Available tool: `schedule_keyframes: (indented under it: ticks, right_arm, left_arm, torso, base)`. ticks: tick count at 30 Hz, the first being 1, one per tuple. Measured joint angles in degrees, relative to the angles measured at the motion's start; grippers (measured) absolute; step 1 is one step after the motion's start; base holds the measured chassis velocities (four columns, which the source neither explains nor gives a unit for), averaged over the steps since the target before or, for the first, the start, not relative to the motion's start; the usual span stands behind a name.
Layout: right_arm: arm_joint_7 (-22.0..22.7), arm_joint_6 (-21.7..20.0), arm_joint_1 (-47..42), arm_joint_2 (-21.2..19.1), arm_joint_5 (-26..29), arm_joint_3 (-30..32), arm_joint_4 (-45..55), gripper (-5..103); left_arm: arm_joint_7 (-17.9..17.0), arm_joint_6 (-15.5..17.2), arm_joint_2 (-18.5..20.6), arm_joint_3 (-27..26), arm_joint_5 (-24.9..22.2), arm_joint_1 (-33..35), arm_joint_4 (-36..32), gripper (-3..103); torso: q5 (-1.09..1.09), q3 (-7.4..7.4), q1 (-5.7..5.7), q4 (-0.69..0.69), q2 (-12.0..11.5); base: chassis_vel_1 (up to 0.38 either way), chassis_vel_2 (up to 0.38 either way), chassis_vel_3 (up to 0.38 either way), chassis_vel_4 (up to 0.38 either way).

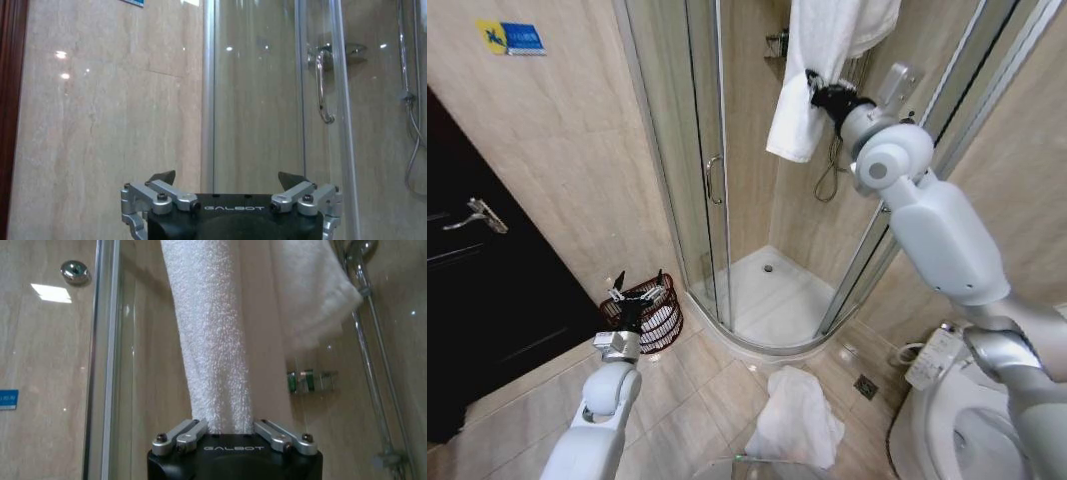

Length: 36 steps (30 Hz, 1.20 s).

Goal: Discard the used towel into the hamper.

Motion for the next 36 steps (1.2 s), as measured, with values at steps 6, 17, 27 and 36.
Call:
schedule_keyframes:
  ticks: [6, 17, 27, 36]
  right_arm:
    - [-0.34, 0.17, -3.80, -0.92, -0.58, 0.76, 1.52, 9]
    - [-1.26, 0.61, -16.02, -3.03, -3.00, 4.83, 7.43, 9]
    - [-1.96, 0.73, -29.00, -2.23, -6.67, 9.33, 10.60, 9]
    - [-5.28, 1.56, -40.57, -0.16, -13.38, 14.40, 11.39, 9]
  left_arm:
    - [0.10, 0.00, -0.06, 0.24, 0.08, -0.05, -0.12, 100]
    - [0.35, -0.24, 0.00, -0.03, 0.12, 0.50, -0.35, 100]
    - [0.49, -0.93, -0.24, 0.01, 0.01, 0.80, -0.33, 100]
    - [0.59, -1.49, 0.01, -0.23, -0.43, 1.02, 0.09, 100]
  torso:
    - [-0.01, 0.00, 0.00, 0.01, 0.00]
    - [0.00, 0.00, 0.00, -0.01, -0.01]
    - [0.00, 0.01, -0.01, 0.00, 0.00]
    - [-0.01, 0.01, 0.00, 0.00, -0.01]
  base:
    - [0.000, 0.000, 0.000, 0.000]
    - [0.000, 0.000, 0.000, 0.000]
    - [0.000, 0.000, 0.000, 0.000]
    - [0.000, 0.000, 0.000, 0.000]
